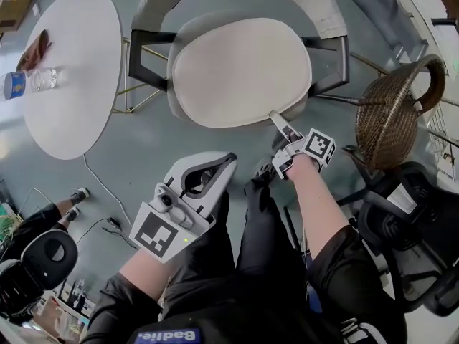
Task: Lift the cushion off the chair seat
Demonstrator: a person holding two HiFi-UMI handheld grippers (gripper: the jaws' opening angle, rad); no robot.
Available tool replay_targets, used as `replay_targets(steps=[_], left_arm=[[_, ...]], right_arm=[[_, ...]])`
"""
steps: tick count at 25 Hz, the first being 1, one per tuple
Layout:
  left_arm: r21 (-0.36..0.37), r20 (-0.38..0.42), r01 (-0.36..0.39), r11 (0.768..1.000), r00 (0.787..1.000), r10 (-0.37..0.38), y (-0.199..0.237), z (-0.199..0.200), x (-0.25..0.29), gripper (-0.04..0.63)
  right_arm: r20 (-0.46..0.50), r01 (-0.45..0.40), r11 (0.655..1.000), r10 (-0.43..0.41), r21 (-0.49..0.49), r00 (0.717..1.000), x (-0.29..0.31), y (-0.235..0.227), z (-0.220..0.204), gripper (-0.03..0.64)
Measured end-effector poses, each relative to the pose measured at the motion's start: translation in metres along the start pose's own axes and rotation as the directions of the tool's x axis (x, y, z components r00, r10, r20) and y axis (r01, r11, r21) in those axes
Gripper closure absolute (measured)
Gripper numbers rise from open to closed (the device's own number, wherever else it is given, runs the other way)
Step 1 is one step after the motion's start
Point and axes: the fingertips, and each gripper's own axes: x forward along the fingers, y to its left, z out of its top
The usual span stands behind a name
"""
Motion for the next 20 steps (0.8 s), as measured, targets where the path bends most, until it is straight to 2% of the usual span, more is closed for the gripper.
replay_targets(steps=[13, 17, 20], left_arm=[[-0.021, 0.031, -0.028, 0.999, 0.999, 0.028, 0.012, 0.014, -0.026, 0.583], [-0.029, 0.035, -0.039, 0.999, 0.999, 0.040, 0.018, 0.013, -0.033, 0.583], [-0.035, 0.038, -0.043, 0.998, 0.998, 0.044, 0.018, 0.014, -0.037, 0.583]], right_arm=[[-0.012, 0.121, 0.992, -0.120, 0.023, 0.993, 0.003, 0.000, 0.002, 0.405], [-0.016, 0.210, 0.978, -0.210, -0.018, 0.978, 0.009, -0.007, 0.003, 0.408], [-0.019, 0.258, 0.965, -0.258, -0.042, 0.966, 0.009, -0.011, 0.003, 0.443]])
